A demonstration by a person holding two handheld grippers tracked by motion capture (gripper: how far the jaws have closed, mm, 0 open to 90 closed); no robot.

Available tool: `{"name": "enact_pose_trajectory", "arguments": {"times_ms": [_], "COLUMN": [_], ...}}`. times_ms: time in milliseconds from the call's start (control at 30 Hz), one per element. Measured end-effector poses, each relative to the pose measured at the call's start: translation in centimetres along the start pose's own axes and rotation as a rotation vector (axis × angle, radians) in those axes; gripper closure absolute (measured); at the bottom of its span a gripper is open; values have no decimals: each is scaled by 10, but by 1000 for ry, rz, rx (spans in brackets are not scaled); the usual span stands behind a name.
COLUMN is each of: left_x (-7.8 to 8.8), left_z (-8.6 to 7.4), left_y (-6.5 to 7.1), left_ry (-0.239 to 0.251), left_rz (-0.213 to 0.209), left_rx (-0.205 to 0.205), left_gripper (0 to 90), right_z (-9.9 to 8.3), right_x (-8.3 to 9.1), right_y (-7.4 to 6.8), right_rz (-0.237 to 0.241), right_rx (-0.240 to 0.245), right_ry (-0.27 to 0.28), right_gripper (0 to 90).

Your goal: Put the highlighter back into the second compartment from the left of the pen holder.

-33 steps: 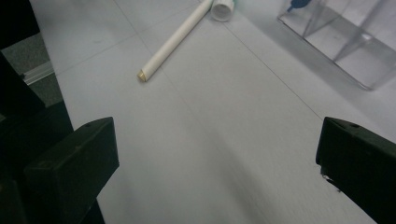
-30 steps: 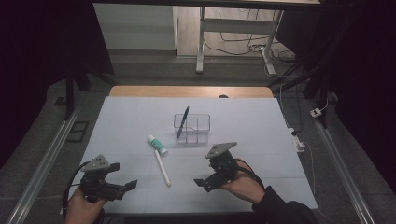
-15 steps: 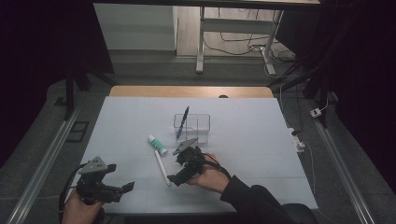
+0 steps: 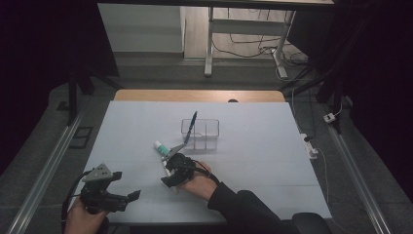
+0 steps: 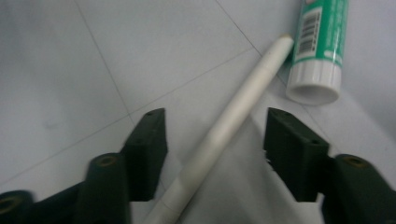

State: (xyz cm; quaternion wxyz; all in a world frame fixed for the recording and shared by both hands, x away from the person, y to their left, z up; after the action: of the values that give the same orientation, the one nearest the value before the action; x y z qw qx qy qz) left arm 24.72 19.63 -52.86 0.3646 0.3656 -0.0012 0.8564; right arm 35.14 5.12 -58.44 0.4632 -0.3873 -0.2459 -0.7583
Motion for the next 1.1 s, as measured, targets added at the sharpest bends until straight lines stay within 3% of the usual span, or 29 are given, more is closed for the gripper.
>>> {"name": "enact_pose_trajectory", "arguments": {"times_ms": [167,333,567,700,767,1100], "left_x": [0,-1,-1,-1,-1,-1], "left_z": [0,0,0,0,0,0], "left_y": [0,1,1,1,2,1], "left_ry": [-6,-4,-6,-7,-8,-5], "left_rz": [4,1,-1,-1,0,-3], "left_rx": [-6,-9,-17,-17,-19,-13], "left_gripper": [23,24,28,28,29,30], "right_z": [2,4,6,7,7,6], "right_x": [-2,-4,-8,-9,-9,-8], "right_y": [1,-1,-2,-3,-3,-2], "right_rz": [-5,-62,-174,-187,-187,-176], "right_rx": [-144,-211,-186,-184,-187,-188], "right_ry": [-21,-55,-99,-102,-103,-88], "right_gripper": [532,614,693,719,779,787]}}
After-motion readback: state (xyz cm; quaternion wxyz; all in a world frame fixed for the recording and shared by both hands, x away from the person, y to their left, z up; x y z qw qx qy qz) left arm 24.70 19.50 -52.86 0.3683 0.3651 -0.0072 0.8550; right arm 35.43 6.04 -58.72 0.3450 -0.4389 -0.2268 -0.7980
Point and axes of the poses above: each handheld gripper's, and its own axes: x roughly backward along the jaws, z roughly out of its top, y roughly to its right, the point moved 8 cm from there along -x, roughly forward along the jaws, and after that the axes turned 4 degrees about -z, right-handed, at the moved point
